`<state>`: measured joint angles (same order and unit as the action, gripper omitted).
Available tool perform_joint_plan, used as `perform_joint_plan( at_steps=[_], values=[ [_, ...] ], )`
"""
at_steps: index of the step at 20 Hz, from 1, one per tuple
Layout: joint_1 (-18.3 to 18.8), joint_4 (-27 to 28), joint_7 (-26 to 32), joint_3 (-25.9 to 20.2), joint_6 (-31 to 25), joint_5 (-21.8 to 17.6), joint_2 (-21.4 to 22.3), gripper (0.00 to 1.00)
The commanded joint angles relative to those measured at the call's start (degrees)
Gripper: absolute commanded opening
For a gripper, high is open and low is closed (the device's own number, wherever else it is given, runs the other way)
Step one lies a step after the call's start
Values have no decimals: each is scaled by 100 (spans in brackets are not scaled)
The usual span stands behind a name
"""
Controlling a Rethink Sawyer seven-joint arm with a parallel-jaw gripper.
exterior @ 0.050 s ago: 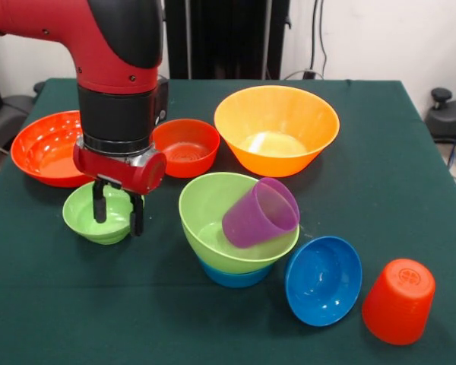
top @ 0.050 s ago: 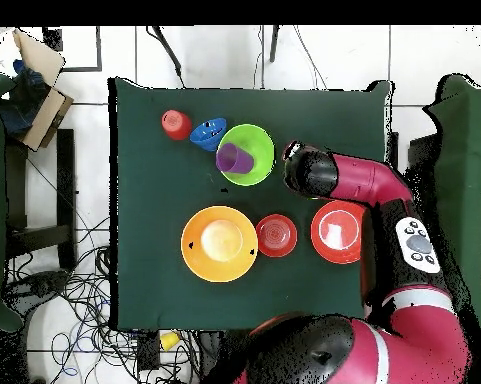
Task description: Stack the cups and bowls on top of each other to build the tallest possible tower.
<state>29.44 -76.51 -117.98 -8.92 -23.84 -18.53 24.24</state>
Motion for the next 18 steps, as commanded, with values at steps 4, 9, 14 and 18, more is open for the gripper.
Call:
perform_joint_plan(
  at_steps=[4,9,14,18],
  values=[
    [-314,-308,-870,560,780,-113,-386,100],
    [-224,-531,-803,463,903,89,-440,100],
    [-239,-729,-950,499,1248,196,-492,100],
    [-408,-761,-1238,632,1678,372,-611,100]
  ],
)
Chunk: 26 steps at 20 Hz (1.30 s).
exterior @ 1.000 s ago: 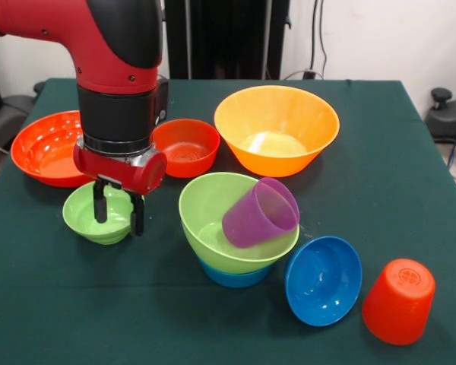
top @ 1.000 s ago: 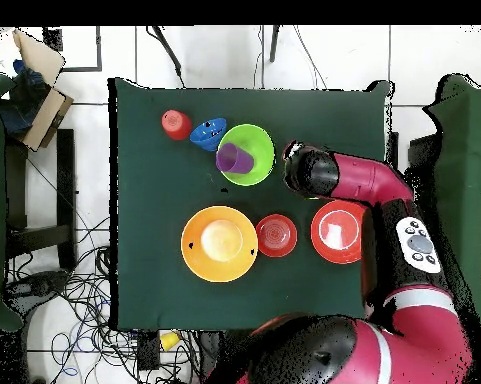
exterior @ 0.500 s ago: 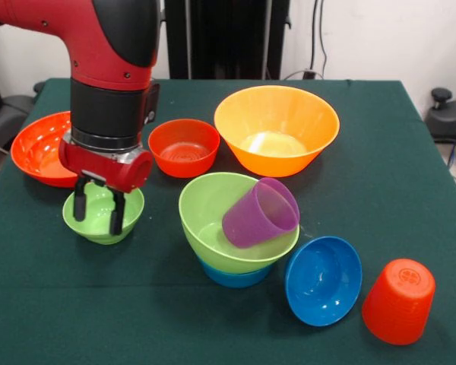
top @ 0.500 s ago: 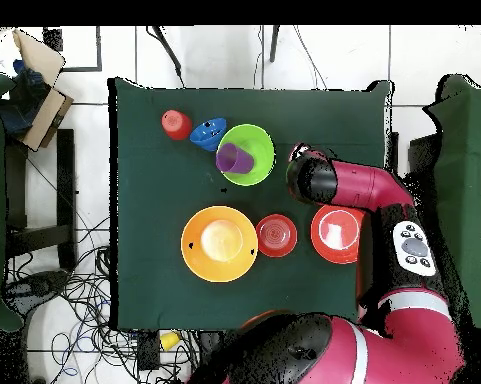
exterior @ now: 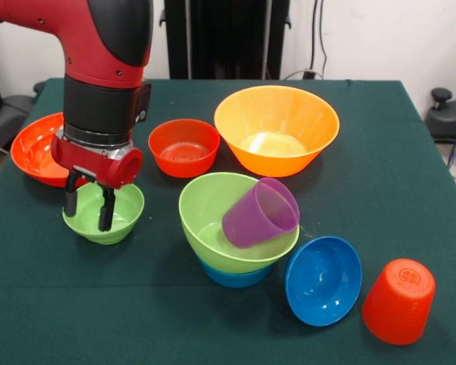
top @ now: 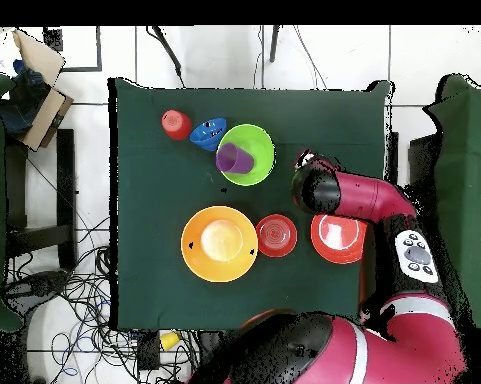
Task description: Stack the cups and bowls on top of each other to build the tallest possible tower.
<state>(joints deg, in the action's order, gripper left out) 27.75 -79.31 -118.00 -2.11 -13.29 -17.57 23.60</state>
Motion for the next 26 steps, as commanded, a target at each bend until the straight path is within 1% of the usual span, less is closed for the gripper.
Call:
perform_joint_plan(
  at_steps=[1,6,9,14,21,26],
  values=[
    [-246,-493,-1235,-45,679,317,-560,100],
    [-283,-592,-1172,-5,920,512,-583,100],
    [-237,-603,-1048,-47,990,592,-593,100],
    [-171,-595,-798,-90,903,616,-565,100],
    [-149,-681,-756,-113,881,655,-538,100],
    [-152,-693,-585,-98,536,682,-339,100]
  ],
)
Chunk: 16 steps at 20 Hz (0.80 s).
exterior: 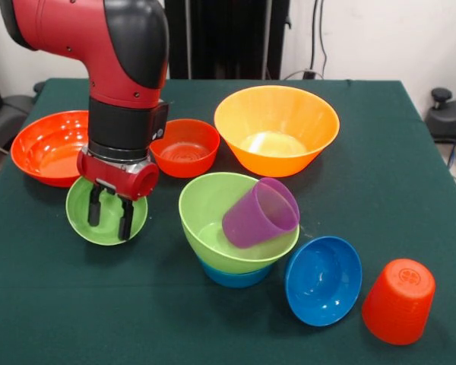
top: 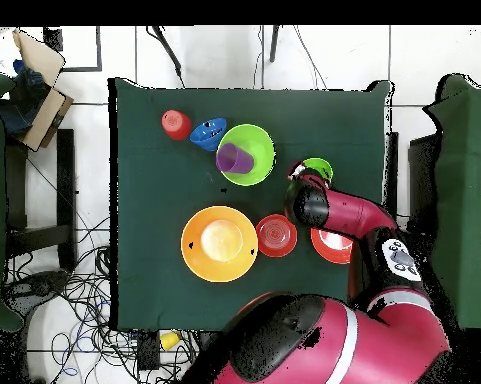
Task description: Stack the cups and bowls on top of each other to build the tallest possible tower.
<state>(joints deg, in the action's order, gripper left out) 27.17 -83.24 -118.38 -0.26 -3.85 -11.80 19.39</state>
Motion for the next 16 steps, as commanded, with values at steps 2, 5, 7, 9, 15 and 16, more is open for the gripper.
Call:
perform_joint_plan(
  at_steps=[2,5,7,9,15,16],
  values=[
    [-50,-261,-405,-336,-619,97,177,100],
    [65,-210,-223,-484,-855,95,284,100],
    [121,-160,-107,-572,-1020,98,344,100],
    [143,-127,-53,-616,-1152,116,380,100],
    [144,-50,-30,-632,-1291,79,402,100],
    [151,-41,-21,-654,-1306,69,403,100]
  ],
)
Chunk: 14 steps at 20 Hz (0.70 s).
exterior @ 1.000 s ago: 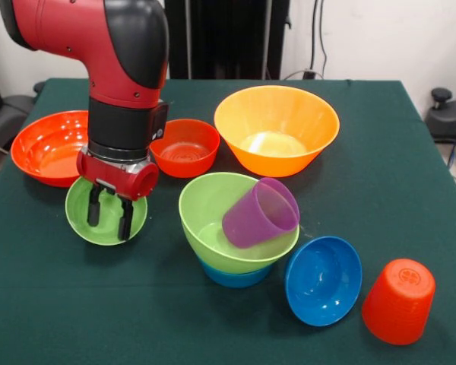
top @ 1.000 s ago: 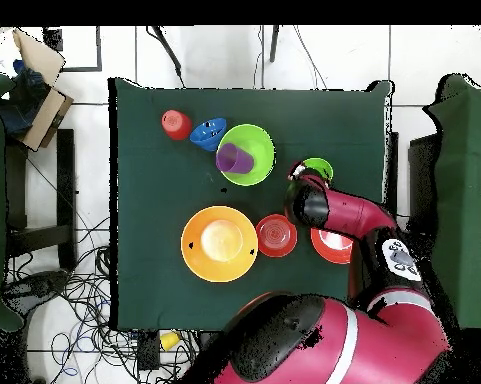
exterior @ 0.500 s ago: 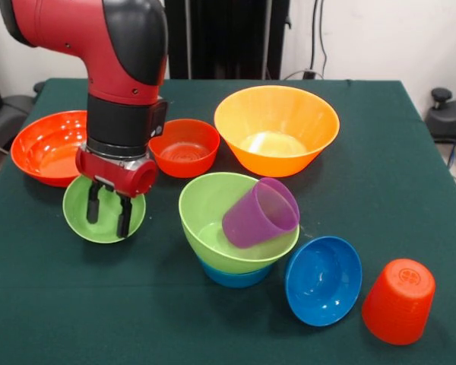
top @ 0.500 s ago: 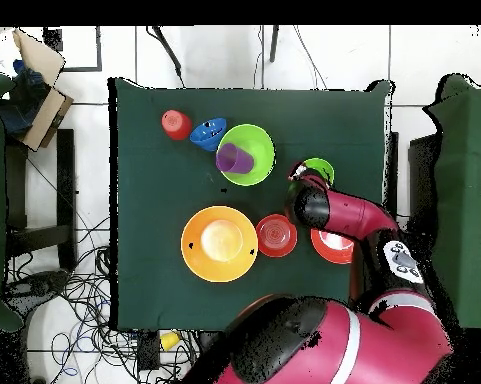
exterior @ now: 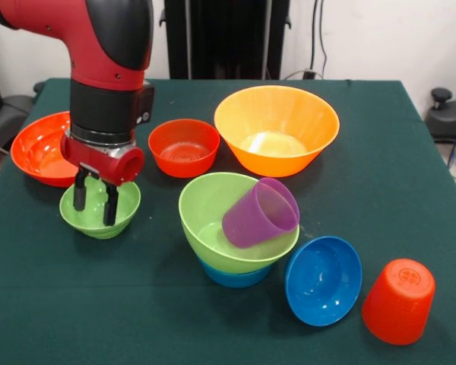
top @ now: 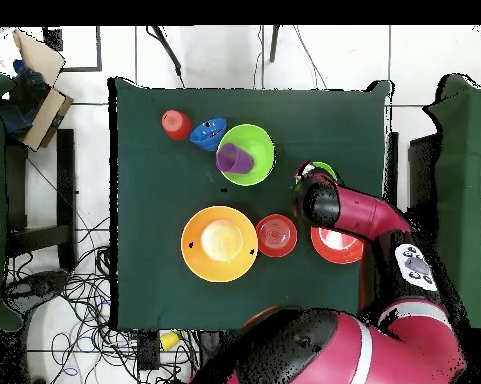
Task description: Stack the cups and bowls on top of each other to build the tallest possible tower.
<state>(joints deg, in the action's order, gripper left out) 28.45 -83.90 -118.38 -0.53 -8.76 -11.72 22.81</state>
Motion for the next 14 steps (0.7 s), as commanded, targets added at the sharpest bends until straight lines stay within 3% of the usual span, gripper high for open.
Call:
perform_joint_plan(
  at_steps=[1,7,14],
  values=[
    [26,30,-19,-637,-825,52,63,100],
    [-21,-86,-206,-677,-687,82,41,100],
    [153,-224,-333,-964,-57,3,-63,100]
  ],
)
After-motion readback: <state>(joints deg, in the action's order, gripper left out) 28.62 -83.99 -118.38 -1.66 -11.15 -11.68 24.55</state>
